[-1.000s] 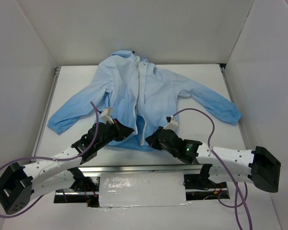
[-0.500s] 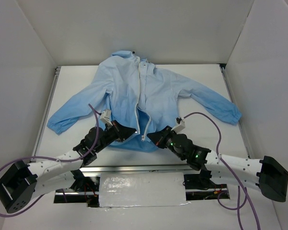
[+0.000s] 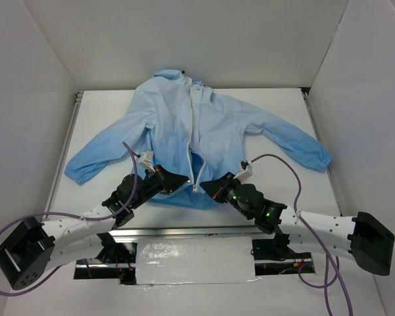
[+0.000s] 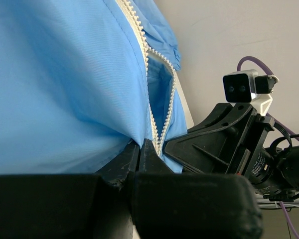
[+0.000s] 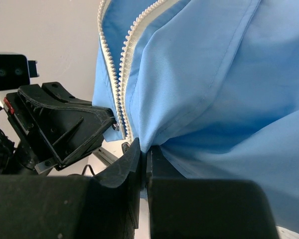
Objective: Zip up the jacket
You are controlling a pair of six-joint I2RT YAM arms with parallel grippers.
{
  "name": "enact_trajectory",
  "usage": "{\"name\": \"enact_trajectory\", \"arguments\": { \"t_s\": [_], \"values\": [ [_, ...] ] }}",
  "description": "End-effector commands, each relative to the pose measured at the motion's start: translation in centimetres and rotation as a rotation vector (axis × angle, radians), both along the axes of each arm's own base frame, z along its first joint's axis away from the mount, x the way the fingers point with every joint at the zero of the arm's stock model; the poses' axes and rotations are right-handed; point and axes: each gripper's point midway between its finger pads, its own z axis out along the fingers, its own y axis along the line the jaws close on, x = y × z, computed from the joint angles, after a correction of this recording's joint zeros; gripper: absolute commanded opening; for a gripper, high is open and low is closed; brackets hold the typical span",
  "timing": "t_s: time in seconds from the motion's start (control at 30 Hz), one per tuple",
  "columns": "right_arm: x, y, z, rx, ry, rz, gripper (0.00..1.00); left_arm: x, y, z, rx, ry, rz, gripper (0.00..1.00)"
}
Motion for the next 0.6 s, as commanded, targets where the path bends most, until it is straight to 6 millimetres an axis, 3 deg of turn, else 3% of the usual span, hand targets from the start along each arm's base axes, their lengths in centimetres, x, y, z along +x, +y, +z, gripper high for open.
{"name": "enact_trajectory", "arguments": {
  "t_s": [0.0, 0.57],
  "values": [
    [0.37, 0.14, 2.58, 0.082, -0.061, -0.009, 0.00, 0.36, -0.44, 3.25, -0.079, -0.073, -0.006, 0.00],
    [1.05, -0.71, 2.11, 0.074, -0.055, -0.056, 0.00, 0.07, -0.83, 2.68, -0.102, -0.054, -0.030, 0.00]
  ]
}}
